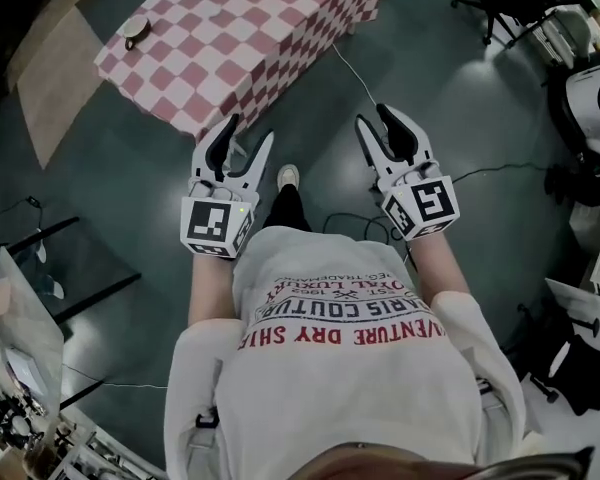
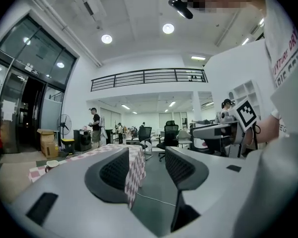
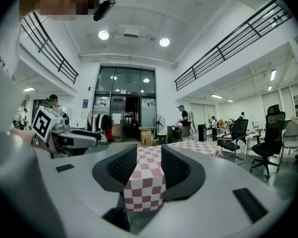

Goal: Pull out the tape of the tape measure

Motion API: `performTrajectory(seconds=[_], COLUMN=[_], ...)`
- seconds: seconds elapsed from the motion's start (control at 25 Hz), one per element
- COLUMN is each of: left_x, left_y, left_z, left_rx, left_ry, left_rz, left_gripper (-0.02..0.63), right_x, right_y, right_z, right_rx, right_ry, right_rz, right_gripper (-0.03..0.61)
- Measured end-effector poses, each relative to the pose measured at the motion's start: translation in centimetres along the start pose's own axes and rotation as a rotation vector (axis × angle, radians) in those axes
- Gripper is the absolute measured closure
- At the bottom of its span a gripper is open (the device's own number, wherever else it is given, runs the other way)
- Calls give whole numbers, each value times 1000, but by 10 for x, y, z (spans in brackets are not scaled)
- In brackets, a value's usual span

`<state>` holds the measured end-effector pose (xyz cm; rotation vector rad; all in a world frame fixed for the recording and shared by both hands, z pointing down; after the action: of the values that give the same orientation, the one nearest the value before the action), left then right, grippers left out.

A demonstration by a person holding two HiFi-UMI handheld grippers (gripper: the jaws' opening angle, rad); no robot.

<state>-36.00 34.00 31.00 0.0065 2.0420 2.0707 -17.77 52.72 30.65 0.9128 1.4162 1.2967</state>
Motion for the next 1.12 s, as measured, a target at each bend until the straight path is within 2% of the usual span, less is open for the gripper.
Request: performTrajectory(seconds=[0.2,0.36,0.48,0.68,0.84,1.12], left_x=[-53,-93,-116,-135,-152,-202], left_y=[0,0,3,10,21,31], left_z=[-78,-141,-179,-210,-230,-256], left_rx=[28,10,-9,31,28,28], left_ry=[0,3,-9,-32,-70,-210], left_rz=[1,-16,-60,-93,-138,-207], left_gripper=[373,373,373,373,373,373], right_x=[-89,-163,-210,-265,-309,-412], right_y=[-22,-36,-42,-42,-38,-36], right_z=[21,32,35,42,51,85], right_rx=[10,25,23,21,22,42], right_ry=[-7,-6,-29,-91,-155,-378], right_rz=[-29,-45,-66,-103,-122,-150], right_gripper=[417,417,417,417,417,417])
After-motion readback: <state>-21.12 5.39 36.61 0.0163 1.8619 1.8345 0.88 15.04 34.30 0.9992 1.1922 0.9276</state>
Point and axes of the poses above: the fingertips, and each gripper's own axes: x backward along the fingers, z to its right, y out of its underside, the point moved 8 cm from there along x, backward along the fingers, and after that the axes turned 3 degrees about -z, right-handed, at the moved point
